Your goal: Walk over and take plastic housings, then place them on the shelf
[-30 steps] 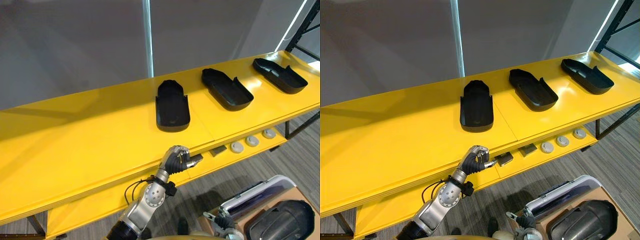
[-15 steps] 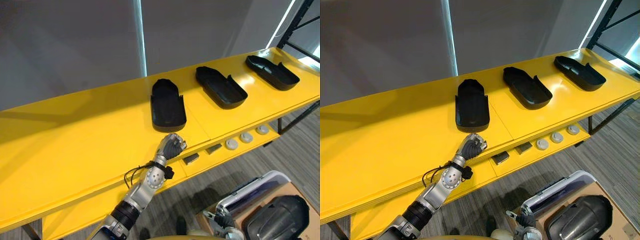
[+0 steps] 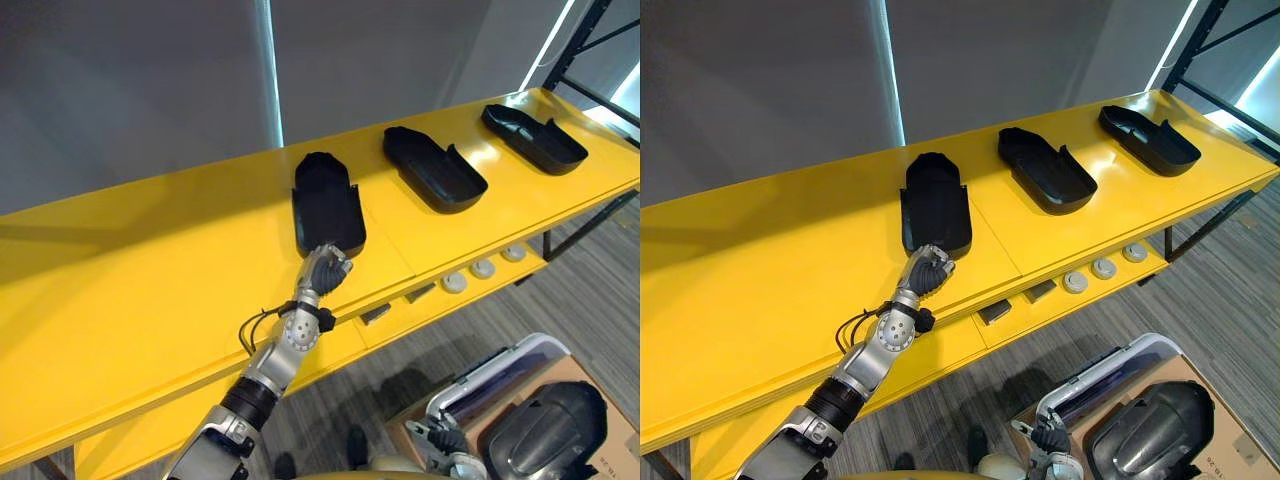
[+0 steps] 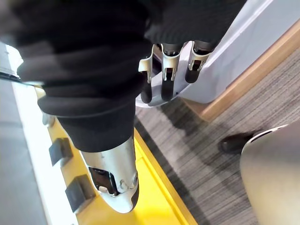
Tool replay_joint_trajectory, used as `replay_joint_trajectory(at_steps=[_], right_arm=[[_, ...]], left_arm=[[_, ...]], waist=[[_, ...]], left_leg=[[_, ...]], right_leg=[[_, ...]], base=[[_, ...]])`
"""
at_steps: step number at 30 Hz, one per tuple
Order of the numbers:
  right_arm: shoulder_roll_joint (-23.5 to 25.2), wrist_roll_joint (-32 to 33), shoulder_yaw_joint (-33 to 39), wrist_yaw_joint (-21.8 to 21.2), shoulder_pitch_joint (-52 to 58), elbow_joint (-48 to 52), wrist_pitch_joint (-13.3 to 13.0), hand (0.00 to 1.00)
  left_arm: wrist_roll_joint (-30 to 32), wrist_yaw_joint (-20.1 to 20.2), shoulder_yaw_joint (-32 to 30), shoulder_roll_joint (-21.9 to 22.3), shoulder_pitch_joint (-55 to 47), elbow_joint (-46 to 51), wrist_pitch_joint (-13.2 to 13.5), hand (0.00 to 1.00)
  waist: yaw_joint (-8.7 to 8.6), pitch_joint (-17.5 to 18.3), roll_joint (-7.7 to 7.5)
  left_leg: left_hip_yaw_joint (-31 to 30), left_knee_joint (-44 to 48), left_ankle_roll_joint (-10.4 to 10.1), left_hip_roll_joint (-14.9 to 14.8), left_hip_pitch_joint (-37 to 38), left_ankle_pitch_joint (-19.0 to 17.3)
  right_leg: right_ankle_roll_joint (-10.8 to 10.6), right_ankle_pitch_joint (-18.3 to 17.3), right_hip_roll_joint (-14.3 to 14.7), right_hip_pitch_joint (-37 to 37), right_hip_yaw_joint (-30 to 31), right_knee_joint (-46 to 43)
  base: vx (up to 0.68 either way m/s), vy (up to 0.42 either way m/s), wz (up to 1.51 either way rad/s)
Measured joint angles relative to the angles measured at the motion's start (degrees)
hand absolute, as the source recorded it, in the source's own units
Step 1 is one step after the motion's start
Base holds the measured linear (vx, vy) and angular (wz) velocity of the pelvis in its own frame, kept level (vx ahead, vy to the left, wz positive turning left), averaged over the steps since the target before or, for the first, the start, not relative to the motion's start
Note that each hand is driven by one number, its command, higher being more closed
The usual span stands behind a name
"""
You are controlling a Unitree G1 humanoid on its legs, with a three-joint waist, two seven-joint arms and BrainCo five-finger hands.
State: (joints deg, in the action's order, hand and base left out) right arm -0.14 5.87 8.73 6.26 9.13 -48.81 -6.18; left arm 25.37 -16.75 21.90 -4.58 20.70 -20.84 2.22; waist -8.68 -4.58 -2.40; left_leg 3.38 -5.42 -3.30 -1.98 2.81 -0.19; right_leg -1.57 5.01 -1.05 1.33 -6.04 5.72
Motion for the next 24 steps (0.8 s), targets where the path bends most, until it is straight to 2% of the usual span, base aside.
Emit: replay_joint_trajectory(at_steps=[12, 24], right_arm=[[-0.11, -0.01, 0.90, -0.01, 0.04, 0.28, 0.01, 0.00], [-0.11, -0.01, 0.97, 0.03, 0.06, 0.28, 0.01, 0.00]], left_arm=[[-1.23, -0.93, -2.34, -0.05, 5.45, -3.59, -1.29, 1.00], [-3.49, -0.94, -2.42, -0.01, 5.68, -4.06, -1.76, 1.00]], waist=[[-0.16, -1.00, -0.16], [-0.15, -1.03, -0.13]], left_leg=[[1.30, 0.01, 0.06, -0.01, -0.01, -0.38], [1.29, 0.00, 0.06, -0.02, 0.02, -0.38]], right_leg=[[0.00, 0.00, 0.11, 0.50, 1.23, -0.03], [0.01, 0.00, 0.10, 0.46, 1.21, -0.03]], base=[[-0.01, 0.008, -0.05], [-0.01, 0.001, 0.00]])
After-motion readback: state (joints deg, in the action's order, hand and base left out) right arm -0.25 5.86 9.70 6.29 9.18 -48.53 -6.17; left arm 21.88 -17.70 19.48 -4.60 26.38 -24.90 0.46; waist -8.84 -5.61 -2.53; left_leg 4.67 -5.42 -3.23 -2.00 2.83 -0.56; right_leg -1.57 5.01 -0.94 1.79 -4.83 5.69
